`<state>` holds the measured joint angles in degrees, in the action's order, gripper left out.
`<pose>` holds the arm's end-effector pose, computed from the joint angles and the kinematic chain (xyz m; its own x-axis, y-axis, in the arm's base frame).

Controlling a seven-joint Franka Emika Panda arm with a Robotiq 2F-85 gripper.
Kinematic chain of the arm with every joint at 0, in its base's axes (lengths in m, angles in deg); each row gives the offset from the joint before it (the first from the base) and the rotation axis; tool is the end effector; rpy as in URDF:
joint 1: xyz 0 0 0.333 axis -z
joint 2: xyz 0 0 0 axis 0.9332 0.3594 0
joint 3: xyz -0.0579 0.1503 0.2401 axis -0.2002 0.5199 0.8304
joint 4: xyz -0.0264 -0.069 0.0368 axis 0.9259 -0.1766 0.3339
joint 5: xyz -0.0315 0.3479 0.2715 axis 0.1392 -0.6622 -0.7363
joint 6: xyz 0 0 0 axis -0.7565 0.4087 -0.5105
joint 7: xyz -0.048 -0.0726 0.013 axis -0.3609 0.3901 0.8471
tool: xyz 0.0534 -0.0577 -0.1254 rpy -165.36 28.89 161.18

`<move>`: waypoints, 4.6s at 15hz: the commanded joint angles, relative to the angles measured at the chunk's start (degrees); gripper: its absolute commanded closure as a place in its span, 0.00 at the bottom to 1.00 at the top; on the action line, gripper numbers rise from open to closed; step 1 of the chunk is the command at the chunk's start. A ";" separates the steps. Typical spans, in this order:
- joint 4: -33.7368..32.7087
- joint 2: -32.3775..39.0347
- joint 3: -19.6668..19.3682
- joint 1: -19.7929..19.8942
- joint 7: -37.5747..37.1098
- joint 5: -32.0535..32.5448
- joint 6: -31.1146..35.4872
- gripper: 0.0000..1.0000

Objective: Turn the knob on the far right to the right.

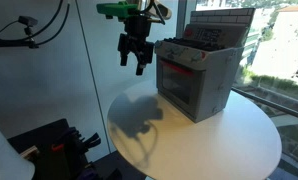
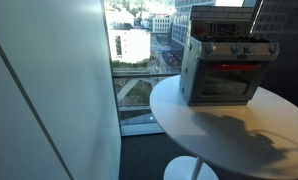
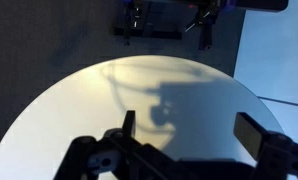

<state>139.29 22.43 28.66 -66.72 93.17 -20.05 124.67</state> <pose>0.4893 -0.0869 0.3396 0.9723 0.0344 -0.2312 0.0147 -0.9962 -0.0864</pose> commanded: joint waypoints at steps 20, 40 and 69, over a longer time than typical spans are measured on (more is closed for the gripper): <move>-8.78 0.61 1.71 0.95 -3.12 -0.61 3.91 0.00; -6.67 1.45 0.76 4.20 -10.21 -0.57 28.87 0.00; -8.14 14.78 1.94 4.04 -4.11 -14.36 50.72 0.00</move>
<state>133.03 35.81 30.06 -62.94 87.21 -33.18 174.77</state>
